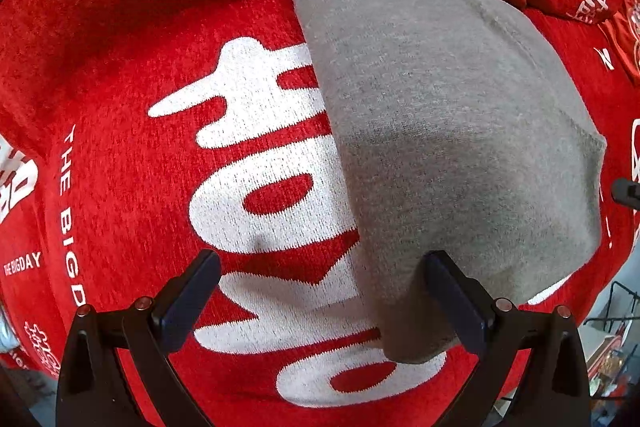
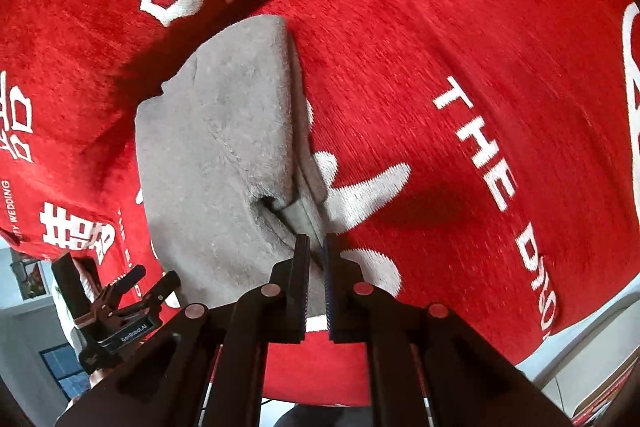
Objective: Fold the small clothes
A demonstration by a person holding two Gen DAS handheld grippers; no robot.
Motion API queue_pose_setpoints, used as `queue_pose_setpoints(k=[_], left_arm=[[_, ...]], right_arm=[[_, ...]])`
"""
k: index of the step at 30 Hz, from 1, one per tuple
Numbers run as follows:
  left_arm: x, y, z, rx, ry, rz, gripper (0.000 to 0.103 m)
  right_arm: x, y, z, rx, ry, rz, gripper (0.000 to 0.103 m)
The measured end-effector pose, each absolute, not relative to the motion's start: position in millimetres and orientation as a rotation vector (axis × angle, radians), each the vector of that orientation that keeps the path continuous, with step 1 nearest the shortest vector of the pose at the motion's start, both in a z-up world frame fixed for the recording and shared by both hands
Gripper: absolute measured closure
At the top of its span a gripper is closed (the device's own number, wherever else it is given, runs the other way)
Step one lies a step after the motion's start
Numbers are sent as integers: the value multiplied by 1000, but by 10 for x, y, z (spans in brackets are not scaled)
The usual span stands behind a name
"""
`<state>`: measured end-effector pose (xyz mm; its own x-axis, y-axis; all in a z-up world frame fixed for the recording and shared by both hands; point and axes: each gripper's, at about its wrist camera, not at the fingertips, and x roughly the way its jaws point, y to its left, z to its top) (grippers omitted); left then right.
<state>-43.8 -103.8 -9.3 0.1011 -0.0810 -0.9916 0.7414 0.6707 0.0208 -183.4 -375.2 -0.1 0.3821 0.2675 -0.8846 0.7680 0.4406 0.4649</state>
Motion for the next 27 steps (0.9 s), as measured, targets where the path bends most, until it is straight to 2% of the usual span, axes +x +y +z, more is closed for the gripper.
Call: queue_pose_setpoints(k=[10, 11, 12, 13, 14, 27], left_arm=[[-276, -983, -171, 511, 1437, -671, 0], [-251, -968, -147, 492, 1439, -674, 0], [-222, -957, -110, 473, 1436, -680, 0], [-194, -954, -73, 458, 1432, -686, 0], [-160, -959, -36, 442, 1429, -692, 0], [329, -1307, 18, 257, 1466, -699, 0]], right_arm=[[-1848, -3841, -60, 1123, 1190, -427, 95], [-1851, -3860, -63, 1124, 1189, -430, 88], [-1853, -3873, -67, 1126, 1187, -434, 72], [-1859, -3894, -68, 1131, 1181, -439, 60], [-1864, -3913, -65, 1135, 1172, -445, 41], [-1621, -4141, -107, 1142, 1126, -377, 38]])
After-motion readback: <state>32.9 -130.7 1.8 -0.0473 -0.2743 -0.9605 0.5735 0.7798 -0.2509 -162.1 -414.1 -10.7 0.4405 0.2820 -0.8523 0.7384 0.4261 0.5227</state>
